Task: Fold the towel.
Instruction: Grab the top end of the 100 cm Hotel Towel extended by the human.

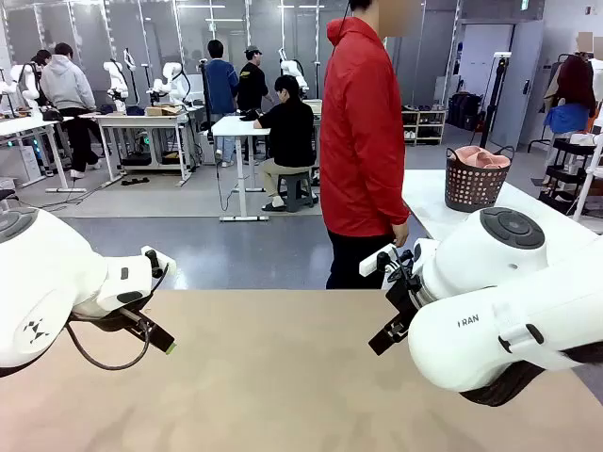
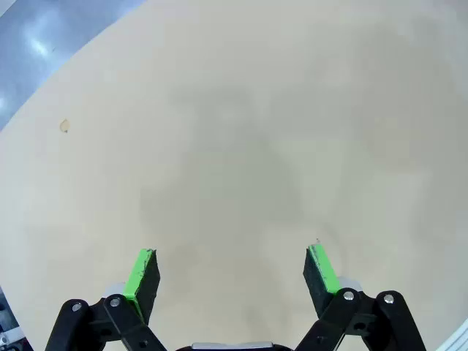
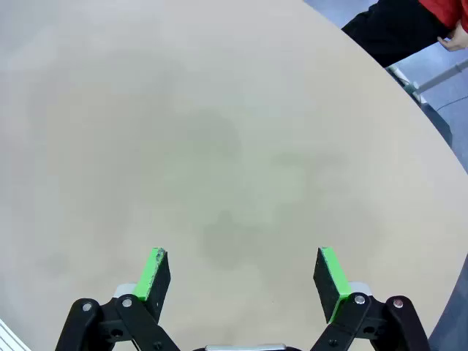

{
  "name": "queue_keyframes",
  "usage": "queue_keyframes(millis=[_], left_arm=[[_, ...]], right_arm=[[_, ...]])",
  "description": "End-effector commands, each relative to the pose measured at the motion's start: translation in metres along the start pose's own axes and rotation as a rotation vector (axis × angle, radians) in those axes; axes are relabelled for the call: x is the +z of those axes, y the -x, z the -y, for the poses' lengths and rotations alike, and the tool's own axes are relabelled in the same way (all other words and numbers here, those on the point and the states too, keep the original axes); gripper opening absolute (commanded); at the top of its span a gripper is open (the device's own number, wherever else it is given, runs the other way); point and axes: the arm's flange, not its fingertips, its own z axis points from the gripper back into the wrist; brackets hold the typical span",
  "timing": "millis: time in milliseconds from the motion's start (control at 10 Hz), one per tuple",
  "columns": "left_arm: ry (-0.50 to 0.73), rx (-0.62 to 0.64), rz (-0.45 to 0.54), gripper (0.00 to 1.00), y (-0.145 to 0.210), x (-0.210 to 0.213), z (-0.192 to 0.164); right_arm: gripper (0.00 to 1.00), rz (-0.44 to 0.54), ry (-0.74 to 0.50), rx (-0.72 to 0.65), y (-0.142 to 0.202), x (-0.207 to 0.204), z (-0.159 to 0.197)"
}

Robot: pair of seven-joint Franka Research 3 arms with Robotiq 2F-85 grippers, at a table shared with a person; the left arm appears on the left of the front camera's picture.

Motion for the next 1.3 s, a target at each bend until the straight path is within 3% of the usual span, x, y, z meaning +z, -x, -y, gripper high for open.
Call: queue_keyframes(millis=[0, 800, 900, 1000, 1200], left_arm=[[0.000, -0.001, 0.000, 1.00, 0.000, 0.000, 0.000], [0.000, -0.001, 0.000, 1.00, 0.000, 0.000, 0.000], [0.068, 0.020, 0.057, 1.00, -0.017, 0.026, 0.000], [0.054, 0.029, 0.068, 1.00, -0.028, 0.052, -0.009], [0.265, 0.108, 0.013, 1.00, -0.037, 0.113, -0.046]], right_arm=[[1.00, 0.000, 0.000, 0.000, 0.000, 0.000, 0.000], [1.00, 0.000, 0.000, 0.002, 0.000, 0.000, 0.000], [1.00, 0.032, -0.007, 0.003, -0.016, 0.027, 0.007], [1.00, 0.041, -0.043, -0.009, -0.027, 0.057, 0.017], [1.00, 0.017, -0.169, -0.080, -0.038, 0.120, 0.046]])
